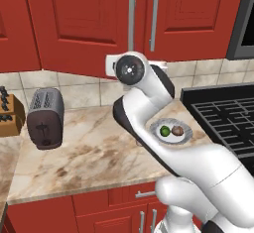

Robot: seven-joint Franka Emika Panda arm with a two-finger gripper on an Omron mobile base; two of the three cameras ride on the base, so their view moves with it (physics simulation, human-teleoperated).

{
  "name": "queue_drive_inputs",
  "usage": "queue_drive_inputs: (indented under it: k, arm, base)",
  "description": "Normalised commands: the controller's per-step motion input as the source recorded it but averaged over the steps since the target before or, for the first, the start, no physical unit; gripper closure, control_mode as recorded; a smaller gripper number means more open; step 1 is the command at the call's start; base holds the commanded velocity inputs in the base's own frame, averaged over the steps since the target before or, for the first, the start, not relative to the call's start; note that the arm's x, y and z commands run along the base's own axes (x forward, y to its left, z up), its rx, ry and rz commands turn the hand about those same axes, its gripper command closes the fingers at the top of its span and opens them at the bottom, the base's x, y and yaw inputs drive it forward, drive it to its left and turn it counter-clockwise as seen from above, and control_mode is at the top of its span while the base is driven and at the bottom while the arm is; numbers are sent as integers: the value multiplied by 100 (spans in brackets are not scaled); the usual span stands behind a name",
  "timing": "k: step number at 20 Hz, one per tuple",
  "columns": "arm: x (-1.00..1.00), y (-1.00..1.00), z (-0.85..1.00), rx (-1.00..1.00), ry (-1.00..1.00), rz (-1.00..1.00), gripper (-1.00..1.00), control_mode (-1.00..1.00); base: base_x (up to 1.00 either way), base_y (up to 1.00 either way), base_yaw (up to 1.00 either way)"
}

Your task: Pick the avocado and bread from the counter and place them on the plate. Then pick the jam from the cabinet and place it next to the plate. Lastly close the cabinet door.

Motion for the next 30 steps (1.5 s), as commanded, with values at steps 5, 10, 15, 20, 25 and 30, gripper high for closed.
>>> queue_drive_inputs:
  k: [5, 10, 15, 20, 25, 30]
  arm:
    - [100, 53, -84, -11, 0, 0, -100, -100]
    - [100, 70, -84, -12, -1, -5, -100, -100]
    - [85, 95, -61, -18, 0, -30, -100, -100]
    - [38, 92, -55, -14, -12, -61, -100, -100]
    - [61, 71, -31, -8, -11, -72, -100, -100]
    - [99, 40, 7, -5, 1, -63, -100, -100]
  base:
    - [0, 0, 0]
    - [0, 0, 0]
    - [0, 0, 0]
    - [0, 0, 0]
    - [0, 0, 0]
    - [0, 0, 0]
